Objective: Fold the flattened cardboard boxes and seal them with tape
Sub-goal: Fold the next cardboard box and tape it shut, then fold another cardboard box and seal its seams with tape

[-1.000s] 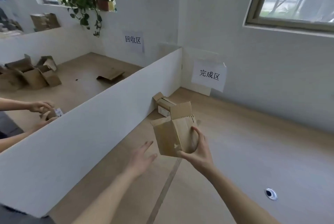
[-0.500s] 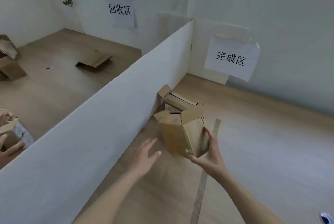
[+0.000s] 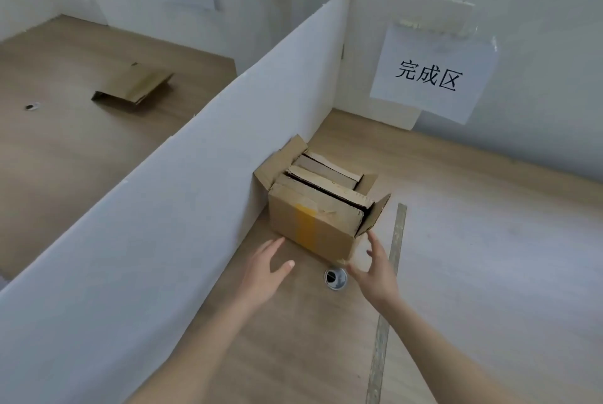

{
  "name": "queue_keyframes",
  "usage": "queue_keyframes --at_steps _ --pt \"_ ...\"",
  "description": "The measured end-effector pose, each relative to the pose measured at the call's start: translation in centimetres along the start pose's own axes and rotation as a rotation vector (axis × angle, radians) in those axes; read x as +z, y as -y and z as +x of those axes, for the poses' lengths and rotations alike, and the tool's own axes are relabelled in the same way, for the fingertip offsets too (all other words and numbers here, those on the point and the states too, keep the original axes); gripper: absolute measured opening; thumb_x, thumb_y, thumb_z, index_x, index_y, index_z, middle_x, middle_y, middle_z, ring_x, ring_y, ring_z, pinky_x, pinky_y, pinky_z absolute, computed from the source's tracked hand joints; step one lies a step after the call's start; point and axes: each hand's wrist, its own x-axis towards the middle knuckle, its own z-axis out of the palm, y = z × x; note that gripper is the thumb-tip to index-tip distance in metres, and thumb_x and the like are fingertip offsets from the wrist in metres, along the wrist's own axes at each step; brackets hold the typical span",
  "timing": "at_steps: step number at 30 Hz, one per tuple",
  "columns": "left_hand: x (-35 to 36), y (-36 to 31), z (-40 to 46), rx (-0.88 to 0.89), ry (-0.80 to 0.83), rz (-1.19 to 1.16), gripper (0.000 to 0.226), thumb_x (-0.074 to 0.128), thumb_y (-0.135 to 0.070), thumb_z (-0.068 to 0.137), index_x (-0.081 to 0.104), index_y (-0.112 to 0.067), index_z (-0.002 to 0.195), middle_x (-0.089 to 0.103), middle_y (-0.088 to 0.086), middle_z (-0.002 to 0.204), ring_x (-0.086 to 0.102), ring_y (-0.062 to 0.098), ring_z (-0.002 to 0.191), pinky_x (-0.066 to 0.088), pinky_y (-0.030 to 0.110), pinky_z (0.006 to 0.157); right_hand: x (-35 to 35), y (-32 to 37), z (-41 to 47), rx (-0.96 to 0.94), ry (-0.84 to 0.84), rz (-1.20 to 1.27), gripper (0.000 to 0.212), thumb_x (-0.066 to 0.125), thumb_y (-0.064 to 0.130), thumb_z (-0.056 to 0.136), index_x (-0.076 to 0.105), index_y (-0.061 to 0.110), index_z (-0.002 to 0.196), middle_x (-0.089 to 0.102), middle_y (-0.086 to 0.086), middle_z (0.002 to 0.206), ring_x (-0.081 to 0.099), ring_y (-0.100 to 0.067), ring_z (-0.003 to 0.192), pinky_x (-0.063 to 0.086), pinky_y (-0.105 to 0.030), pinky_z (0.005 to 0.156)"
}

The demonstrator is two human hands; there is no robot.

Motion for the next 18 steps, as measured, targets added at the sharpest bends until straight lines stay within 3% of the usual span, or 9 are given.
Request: queue_keyframes --at_steps 3,7,12,18 --pt "0.3 0.2 0.8 0.007 0.012 0.013 0.060 0.059 -0.045 0.096 0.038 -0.034 0.151 0.031 -0.007 0.159 0.025 0.011 0.147 0.023 0.034 0.117 0.9 0.2 1.0 0.062 0.003 -0.069 0.075 0.067 0.038 0.096 0.023 0.044 0.156 0.035 0.015 0.159 0.049 -0.015 0.136 0.046 -0.033 0.086" --pt "0.6 0.5 1.0 0.026 0.024 0.035 0.060 0.059 -0.047 0.095 0.039 -0.034 0.150 0.033 -0.010 0.157 0.027 0.009 0.146 0.026 0.036 0.118 0.8 -0.1 1.7 0.129 0.063 -0.147 0.066 0.059 0.041 0.099 0.026 0.043 0.156 0.036 0.009 0.159 0.051 -0.018 0.133 0.044 -0.032 0.085" --pt "1.2 -0.1 -0.2 0.023 0.043 0.068 0.063 0.058 -0.051 0.094 0.036 -0.037 0.151 0.030 -0.011 0.158 0.024 0.010 0.147 0.027 0.037 0.118 -1.2 -0.9 0.3 0.143 0.122 -0.147 0.066 0.061 0.037 0.099 0.028 0.037 0.156 0.037 0.003 0.159 0.049 -0.022 0.135 0.047 -0.039 0.104" --pt "1.7 -4.0 -3.5 0.101 0.028 0.157 0.060 0.057 -0.051 0.094 0.037 -0.040 0.149 0.033 -0.016 0.156 0.027 0.006 0.144 0.030 0.034 0.115 -6.4 -0.6 -3.8 0.057 0.100 -0.230 0.067 0.061 0.045 0.096 0.029 0.043 0.155 0.038 0.010 0.158 0.044 -0.016 0.140 0.048 -0.039 0.103"
